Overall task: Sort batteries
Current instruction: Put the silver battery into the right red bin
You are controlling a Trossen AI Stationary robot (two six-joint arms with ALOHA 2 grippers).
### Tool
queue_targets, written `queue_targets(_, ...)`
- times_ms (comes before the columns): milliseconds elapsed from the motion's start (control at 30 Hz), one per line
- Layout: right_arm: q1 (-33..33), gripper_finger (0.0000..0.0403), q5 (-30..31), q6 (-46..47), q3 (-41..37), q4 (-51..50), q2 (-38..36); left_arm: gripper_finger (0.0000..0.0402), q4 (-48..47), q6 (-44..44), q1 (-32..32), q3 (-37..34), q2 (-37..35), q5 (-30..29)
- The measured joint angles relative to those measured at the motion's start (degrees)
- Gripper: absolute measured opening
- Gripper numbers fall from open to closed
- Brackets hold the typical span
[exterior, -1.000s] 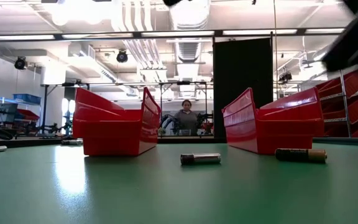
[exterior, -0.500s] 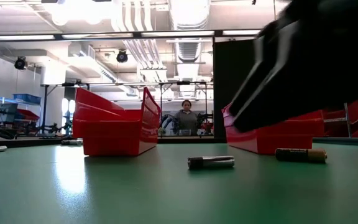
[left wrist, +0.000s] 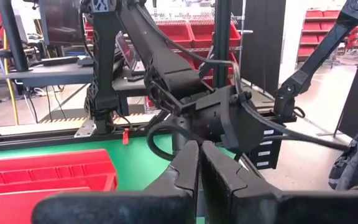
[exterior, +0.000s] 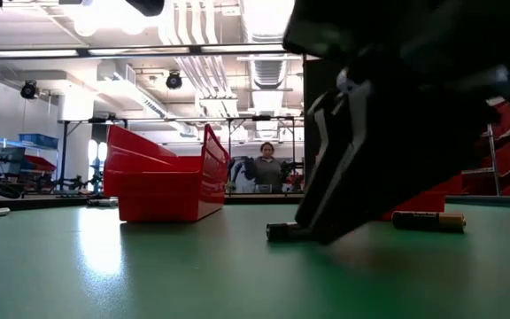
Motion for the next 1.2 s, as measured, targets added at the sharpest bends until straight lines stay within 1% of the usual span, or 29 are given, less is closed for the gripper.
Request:
queue_targets(167, -0.58, 0.0140, 0.54, -0.17, -2.55, 3.66, -0.02, 0.0000, -0.04, -0.10, -0.02, 0.00, -0.05, 0.00)
queue_targets(333, -0.61, 0.0126, 0.78, -1.88, -2.63, 3.48, -0.74, 0.0000, -0.04, -0.90, 0.00, 0.00, -0.05, 0.01)
queue_targets(500, -1.02, 0.0121, 2.17, -5.90, -2.33, 6.14, -1.84, 0.0000, -0.06, -1.05, 0.11, 0.00, -0.05, -0.60)
queue_targets(600, -2.44, 0.0122, 1.67, -7.31, -3.15, 10.04, -0.67, 0.0000, 0.16, -1.05, 0.30, 0.00, 0.23, -0.71)
queue_targets(800, -5.34, 0.0124, 1.38, -7.58, -4.15, 10.38, 0.85, 0.0000, -0.06, -1.09, 0.50, 0.02, 1.00, -0.87)
queue_targets(967, -5.51, 0.0113, 1.33, -8.64, -4.15, 10.11, 0.25, 0.0000, -0.30, -1.53, 0.59, 0.02, 1.00, -0.87)
queue_targets(1067, -5.49, 0.0107, 1.35, -8.79, -4.11, 9.49, -1.27, 0.0000, -0.69, -1.59, 0.59, 0.02, 1.00, -0.87)
queue_targets(1200, -5.49, 0.0099, 2.16, -9.28, -4.04, 5.05, -6.17, 0.0000, -1.26, -2.12, 0.57, 0.01, 1.03, -0.87)
